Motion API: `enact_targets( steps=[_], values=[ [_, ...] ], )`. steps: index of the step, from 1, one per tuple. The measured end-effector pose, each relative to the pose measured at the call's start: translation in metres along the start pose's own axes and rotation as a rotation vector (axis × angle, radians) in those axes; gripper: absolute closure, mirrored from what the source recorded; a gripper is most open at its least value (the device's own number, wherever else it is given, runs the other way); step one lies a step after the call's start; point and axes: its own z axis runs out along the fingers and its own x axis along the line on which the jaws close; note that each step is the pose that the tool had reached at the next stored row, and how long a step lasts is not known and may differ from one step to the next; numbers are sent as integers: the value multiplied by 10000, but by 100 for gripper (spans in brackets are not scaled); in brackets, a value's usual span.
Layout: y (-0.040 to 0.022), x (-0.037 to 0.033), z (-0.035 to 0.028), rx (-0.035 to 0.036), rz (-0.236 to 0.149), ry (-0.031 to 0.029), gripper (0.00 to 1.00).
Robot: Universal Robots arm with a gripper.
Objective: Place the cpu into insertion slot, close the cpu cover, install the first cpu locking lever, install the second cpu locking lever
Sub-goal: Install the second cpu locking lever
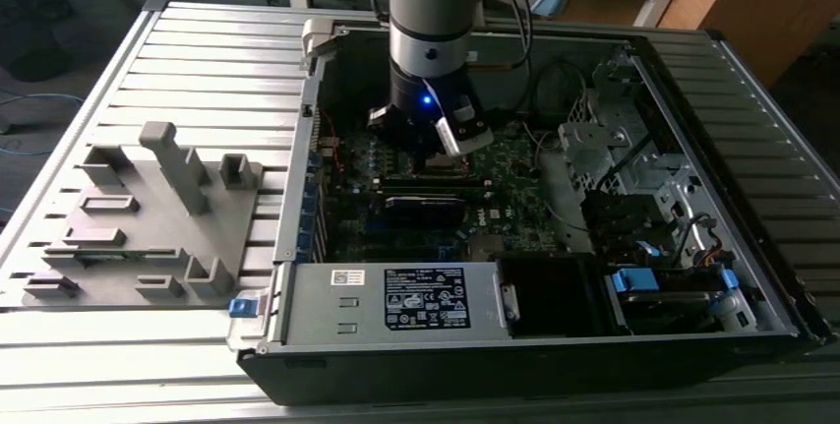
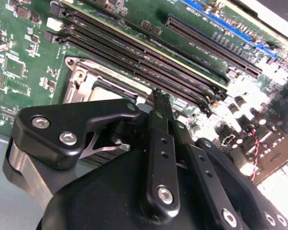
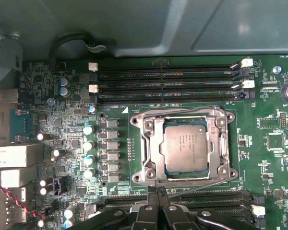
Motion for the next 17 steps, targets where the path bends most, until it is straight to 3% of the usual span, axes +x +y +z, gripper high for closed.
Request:
enact_targets(
  steps=[6, 17],
  values=[
    [-5, 50, 32, 2, 1, 1, 90],
    [-6, 53, 51, 1, 1, 0, 90]
  ],
)
